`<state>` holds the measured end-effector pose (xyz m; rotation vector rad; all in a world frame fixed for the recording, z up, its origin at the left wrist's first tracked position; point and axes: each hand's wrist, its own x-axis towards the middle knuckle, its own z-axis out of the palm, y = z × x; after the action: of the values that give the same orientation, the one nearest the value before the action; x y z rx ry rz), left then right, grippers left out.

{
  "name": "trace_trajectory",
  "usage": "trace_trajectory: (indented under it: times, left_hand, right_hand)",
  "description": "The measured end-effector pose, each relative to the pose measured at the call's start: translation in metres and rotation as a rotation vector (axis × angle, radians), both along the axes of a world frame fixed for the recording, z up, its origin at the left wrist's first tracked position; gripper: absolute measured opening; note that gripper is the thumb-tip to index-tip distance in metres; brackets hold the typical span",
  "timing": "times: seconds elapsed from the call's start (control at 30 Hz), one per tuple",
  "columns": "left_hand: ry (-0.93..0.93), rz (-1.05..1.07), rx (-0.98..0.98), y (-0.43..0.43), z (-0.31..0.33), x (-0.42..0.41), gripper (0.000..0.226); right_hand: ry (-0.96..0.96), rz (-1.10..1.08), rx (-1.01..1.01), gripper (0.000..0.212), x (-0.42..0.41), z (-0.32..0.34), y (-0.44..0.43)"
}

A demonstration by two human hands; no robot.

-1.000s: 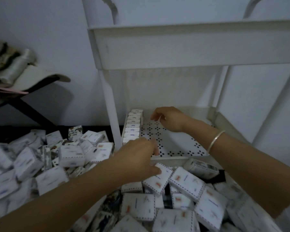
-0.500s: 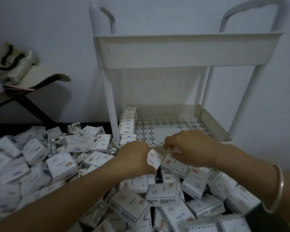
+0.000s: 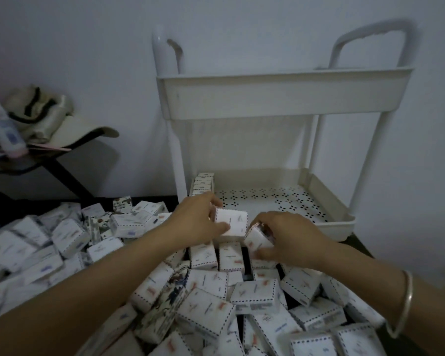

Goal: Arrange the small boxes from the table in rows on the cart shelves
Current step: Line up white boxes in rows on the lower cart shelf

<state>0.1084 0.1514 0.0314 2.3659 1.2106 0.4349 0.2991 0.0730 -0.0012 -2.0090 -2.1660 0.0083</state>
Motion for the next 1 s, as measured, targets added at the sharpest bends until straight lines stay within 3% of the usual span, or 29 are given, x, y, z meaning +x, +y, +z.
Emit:
trace_trajectory:
  times: [0.13, 0.3, 0.43, 0.53, 0.63, 0.73, 0.87, 1.0]
  left_hand:
    - [0.008, -0.006, 0.099, 0.016, 0.024, 0.005, 0.046]
    - [0.114, 0.006, 0.378, 0.047, 0.057, 0.026, 0.05]
    - [0.222, 0.017, 0.459, 0.068, 0.065, 0.049, 0.039]
    - [0.29, 0.072, 0.417, 0.089, 0.059, 0.068, 0.036]
    - [0.328, 0.124, 0.377, 0.111, 0.059, 0.081, 0.041]
    - [0.406, -0.022, 0.485, 0.136, 0.063, 0.089, 0.027]
    - [0.432, -0.127, 0.416, 0.171, 0.061, 0.098, 0.027]
    - [0.464, -0.101, 0.418, 0.198, 0.05, 0.101, 0.028]
  right_hand:
    - [0.164, -0.077, 0.114, 0.042, 0.006, 0.009, 0.005]
    - [0.61, -0.177, 0.052, 0.037, 0.017, 0.011, 0.026]
    - [0.905, -0.202, 0.064, 0.032, 0.017, 0.009, 0.059]
    - [0.935, -0.224, 0.084, 0.042, 0.013, 0.005, 0.092]
    - [0.959, -0.234, -0.025, 0.036, 0.011, 0.003, 0.126]
    - [0.979, -0.285, -0.099, 0.028, 0.009, 0.0, 0.159]
    - [0.955, -0.245, -0.121, 0.018, 0.006, -0.003, 0.197]
    - [0.953, -0.131, -0.236, 0.034, 0.006, -0.007, 0.219]
